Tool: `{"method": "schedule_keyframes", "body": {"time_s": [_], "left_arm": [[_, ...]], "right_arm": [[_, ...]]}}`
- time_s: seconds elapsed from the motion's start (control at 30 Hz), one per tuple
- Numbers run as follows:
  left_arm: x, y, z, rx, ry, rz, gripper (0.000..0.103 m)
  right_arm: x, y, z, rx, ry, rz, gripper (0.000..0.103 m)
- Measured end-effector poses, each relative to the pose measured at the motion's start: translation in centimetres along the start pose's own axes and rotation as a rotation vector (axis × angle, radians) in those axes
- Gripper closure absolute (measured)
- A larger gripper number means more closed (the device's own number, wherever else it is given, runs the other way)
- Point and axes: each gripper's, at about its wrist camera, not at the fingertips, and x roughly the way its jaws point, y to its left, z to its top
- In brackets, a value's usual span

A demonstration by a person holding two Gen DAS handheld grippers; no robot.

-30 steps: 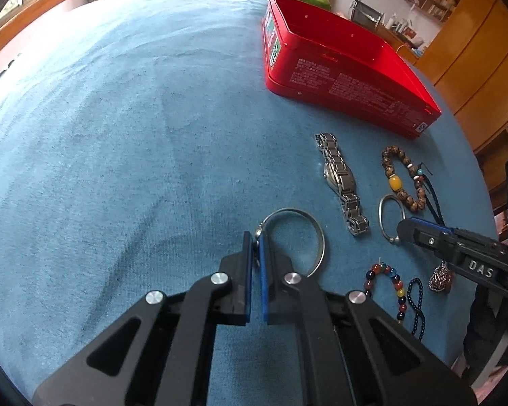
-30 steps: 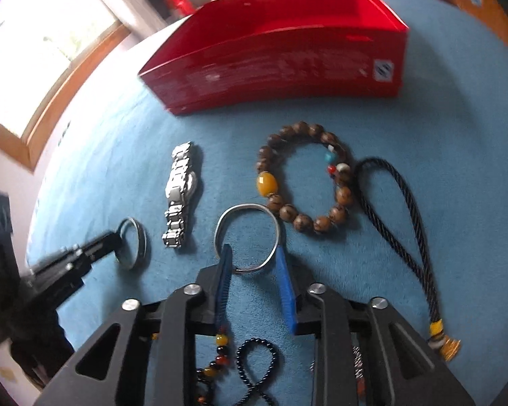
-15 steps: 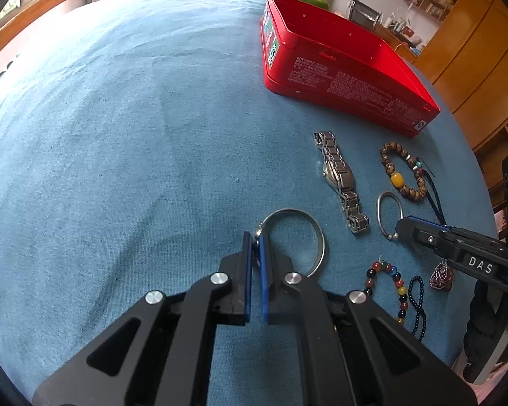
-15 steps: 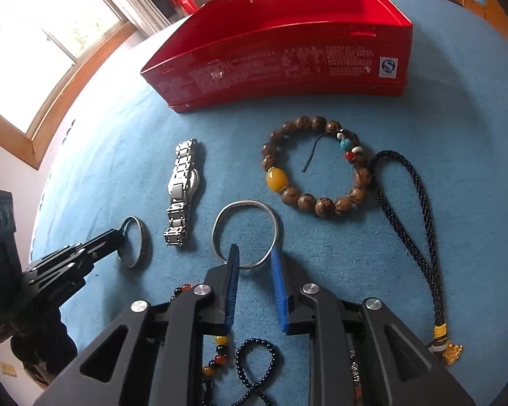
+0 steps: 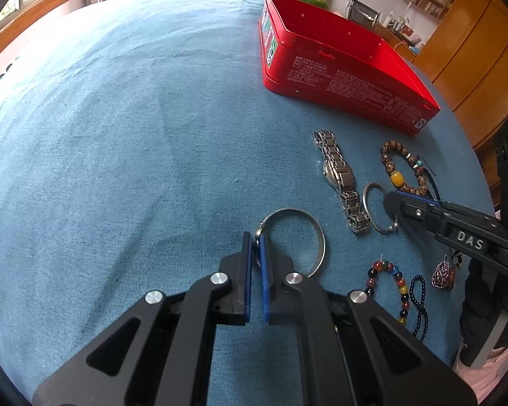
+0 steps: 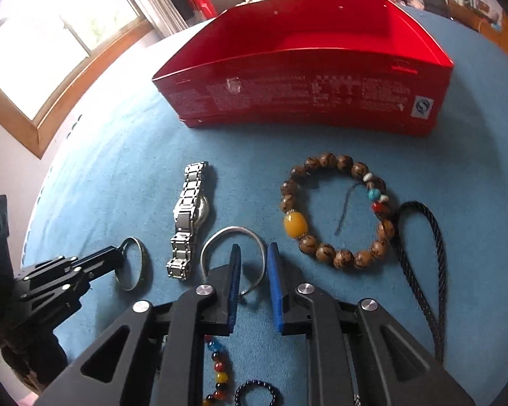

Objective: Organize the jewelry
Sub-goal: 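Grasp the silver cuff bangle with the right gripper while the left gripper holds the ring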

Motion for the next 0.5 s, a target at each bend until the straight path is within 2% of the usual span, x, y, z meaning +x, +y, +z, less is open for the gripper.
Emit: {"method": "schedule_keyframes", "body": {"time_s": [0.07, 0.33, 0.5], "left_arm": [[0.0, 0.0, 0.0, 0.001, 0.0, 0.0, 0.099], [0.1, -0.2, 0.0, 0.01, -0.005, 0.014, 0.099], [0.1, -0.4, -0.1, 0.013, -0.007, 0.016, 0.099]], "right_arm": [[-0.4, -0.2, -0.4, 0.022, 0.006, 0.003, 0.081], [-0.8, -0.2, -1.9, 0.055, 0.019, 0.014, 0.078], [-0.1, 1.0, -1.7, -0.007, -0.014, -0.055, 0.082]]}}
